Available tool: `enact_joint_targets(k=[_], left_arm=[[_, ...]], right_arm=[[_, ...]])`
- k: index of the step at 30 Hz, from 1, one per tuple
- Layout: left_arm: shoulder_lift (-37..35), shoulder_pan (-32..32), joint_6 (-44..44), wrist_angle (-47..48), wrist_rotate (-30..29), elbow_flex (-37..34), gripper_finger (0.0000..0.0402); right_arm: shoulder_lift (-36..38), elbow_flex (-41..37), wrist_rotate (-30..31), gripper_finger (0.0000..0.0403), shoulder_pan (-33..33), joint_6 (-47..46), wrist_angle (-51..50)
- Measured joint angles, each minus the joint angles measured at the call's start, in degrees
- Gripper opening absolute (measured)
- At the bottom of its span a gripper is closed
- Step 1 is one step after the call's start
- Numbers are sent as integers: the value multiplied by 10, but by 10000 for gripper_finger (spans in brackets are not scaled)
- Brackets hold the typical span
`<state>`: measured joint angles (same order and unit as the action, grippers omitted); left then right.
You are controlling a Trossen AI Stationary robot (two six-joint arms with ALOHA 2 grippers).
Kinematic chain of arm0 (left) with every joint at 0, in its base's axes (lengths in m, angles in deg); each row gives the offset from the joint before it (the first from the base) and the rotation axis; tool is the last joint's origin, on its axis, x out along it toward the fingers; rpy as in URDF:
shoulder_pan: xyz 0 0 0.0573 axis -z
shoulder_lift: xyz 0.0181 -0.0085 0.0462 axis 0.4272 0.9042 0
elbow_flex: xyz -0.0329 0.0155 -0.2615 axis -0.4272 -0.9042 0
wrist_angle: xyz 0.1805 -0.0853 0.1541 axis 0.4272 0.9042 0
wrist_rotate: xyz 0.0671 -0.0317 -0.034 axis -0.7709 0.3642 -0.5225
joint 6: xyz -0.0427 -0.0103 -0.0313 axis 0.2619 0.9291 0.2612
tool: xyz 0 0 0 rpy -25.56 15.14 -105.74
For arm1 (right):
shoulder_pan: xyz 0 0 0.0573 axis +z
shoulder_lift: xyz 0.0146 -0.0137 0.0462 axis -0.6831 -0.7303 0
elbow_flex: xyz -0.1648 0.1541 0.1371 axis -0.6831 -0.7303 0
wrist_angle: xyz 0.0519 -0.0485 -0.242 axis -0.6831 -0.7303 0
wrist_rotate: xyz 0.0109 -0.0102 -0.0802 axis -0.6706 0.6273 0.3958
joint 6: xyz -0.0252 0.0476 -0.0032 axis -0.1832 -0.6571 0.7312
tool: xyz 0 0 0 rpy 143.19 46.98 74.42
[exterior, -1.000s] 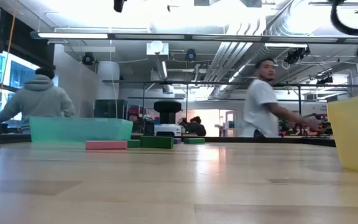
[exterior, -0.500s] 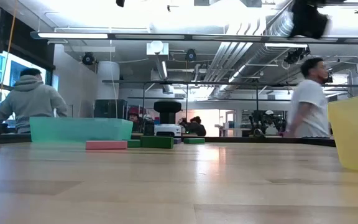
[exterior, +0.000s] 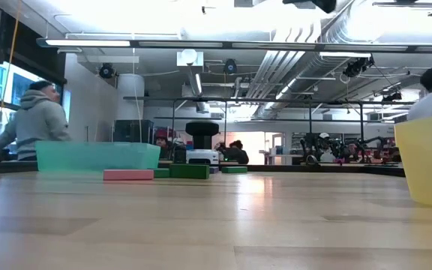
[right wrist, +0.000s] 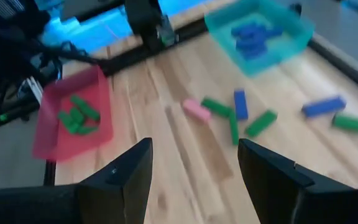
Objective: Sort blocks
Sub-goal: Put the pink block into the yellow bin
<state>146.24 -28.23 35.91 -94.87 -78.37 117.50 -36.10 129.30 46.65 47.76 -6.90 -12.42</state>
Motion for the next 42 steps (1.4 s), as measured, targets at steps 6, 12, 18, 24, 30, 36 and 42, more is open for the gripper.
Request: enact_joint_targets(k=[6, 12, 18, 24, 30, 36, 42], left_arm=[[0, 0, 1, 45, 30, 0, 148], [9, 1, 16, 255, 8, 0, 148], [33, 25, 78, 469, 9, 0, 148], [79, 58, 185, 580, -3, -55, 148], [114, 66, 277, 558, -3, -138, 155], [131, 65, 261, 451, -4, -200, 198], [163, 65, 238, 360, -57, -247, 240]], right_arm=[[-2, -7, -19, 211, -26, 55, 35], [-21, -80, -66, 211, -62, 78, 66], [-36, -93, -91, 211, -69, 69, 127], [-50, -93, -62, 211, -79, 108, 147], [-56, -93, -67, 211, -95, 121, 146], [-56, -93, -74, 211, -103, 123, 143], [-56, -93, -84, 211, -103, 119, 142]])
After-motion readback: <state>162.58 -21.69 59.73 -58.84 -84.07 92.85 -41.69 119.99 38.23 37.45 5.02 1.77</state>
